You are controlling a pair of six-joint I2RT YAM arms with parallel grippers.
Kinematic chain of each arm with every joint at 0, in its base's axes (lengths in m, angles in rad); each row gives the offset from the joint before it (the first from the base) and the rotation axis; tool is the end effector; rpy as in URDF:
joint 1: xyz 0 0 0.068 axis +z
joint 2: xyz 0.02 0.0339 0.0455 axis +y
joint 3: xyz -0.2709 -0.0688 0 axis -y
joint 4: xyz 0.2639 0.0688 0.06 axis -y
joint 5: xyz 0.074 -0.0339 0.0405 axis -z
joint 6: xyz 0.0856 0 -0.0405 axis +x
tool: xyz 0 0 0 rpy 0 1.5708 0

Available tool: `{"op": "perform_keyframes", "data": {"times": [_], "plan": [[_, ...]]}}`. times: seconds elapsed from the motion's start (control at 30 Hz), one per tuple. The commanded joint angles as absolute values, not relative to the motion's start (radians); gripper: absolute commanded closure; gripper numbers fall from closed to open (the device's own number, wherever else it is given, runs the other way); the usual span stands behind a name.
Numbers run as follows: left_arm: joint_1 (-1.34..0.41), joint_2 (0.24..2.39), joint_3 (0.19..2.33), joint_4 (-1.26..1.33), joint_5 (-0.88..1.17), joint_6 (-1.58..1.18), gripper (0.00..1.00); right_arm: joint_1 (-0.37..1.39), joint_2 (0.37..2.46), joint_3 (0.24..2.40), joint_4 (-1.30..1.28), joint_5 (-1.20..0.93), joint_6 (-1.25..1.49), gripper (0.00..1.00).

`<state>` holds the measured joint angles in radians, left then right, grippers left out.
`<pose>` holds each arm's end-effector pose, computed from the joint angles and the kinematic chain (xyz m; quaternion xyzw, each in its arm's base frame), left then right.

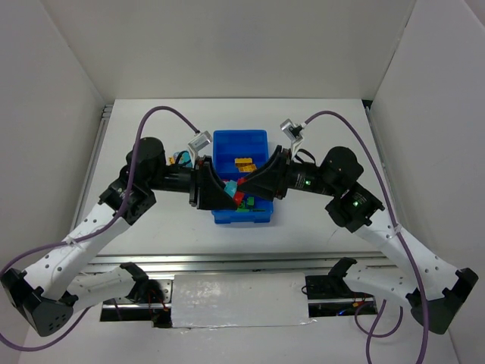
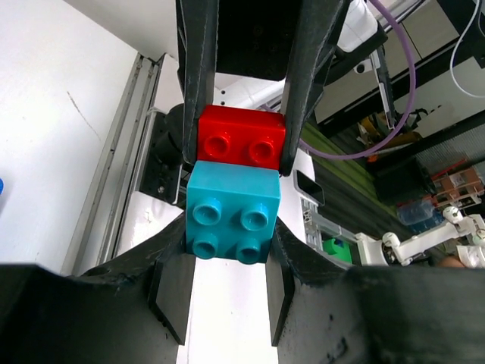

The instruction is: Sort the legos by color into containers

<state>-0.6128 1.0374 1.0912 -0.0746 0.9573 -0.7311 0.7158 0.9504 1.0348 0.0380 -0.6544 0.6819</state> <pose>0.1772 -0.2101 0.4183 0.2842 0.6521 -0.6441 0.2812 0.1630 0.2108 0.4333 -0.2513 0.6232 0.6193 0.4060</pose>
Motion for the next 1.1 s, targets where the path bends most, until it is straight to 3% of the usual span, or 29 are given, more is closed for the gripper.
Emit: {"op": "perform_keyframes", "data": {"times": [0.0, 0.1, 0.23, 0.3, 0.53, 0.67, 0.77, 1.07], "plan": [[-0.618, 1.046, 1.149, -0.035, 0.905, -0.73, 0.54, 0.732, 0.937, 1.003, 0.084, -0.675, 0.652, 1.0], [-0.618, 1.048, 1.167, -0.093, 0.856, -0.704, 0.01, 0.732, 0.917, 0.989, 0.074, -0.67, 0.618, 1.0], [-0.618, 1.052, 1.233, -0.24, 0.825, -0.583, 0.0, 0.692, 0.916, 1.006, 0.008, -0.705, 0.537, 1.0], [-0.618, 1.054, 1.249, -0.274, 0.833, -0.554, 0.01, 0.666, 0.923, 1.005, 0.009, -0.82, 0.546, 1.0], [-0.618, 1.068, 1.201, -0.206, 0.933, -0.574, 0.05, 0.652, 0.927, 0.954, 0.191, -0.985, 0.655, 1.0], [-0.618, 1.071, 1.181, -0.187, 0.946, -0.584, 0.05, 0.652, 0.931, 0.965, 0.192, -0.983, 0.658, 1.0], [-0.62, 1.08, 1.186, -0.209, 0.954, -0.571, 0.13, 0.652, 0.934, 0.973, 0.183, -0.973, 0.655, 1.0], [-0.627, 1.084, 1.172, -0.169, 0.992, -0.591, 0.15, 0.655, 0.943, 0.989, 0.115, -0.865, 0.623, 1.0]]}}
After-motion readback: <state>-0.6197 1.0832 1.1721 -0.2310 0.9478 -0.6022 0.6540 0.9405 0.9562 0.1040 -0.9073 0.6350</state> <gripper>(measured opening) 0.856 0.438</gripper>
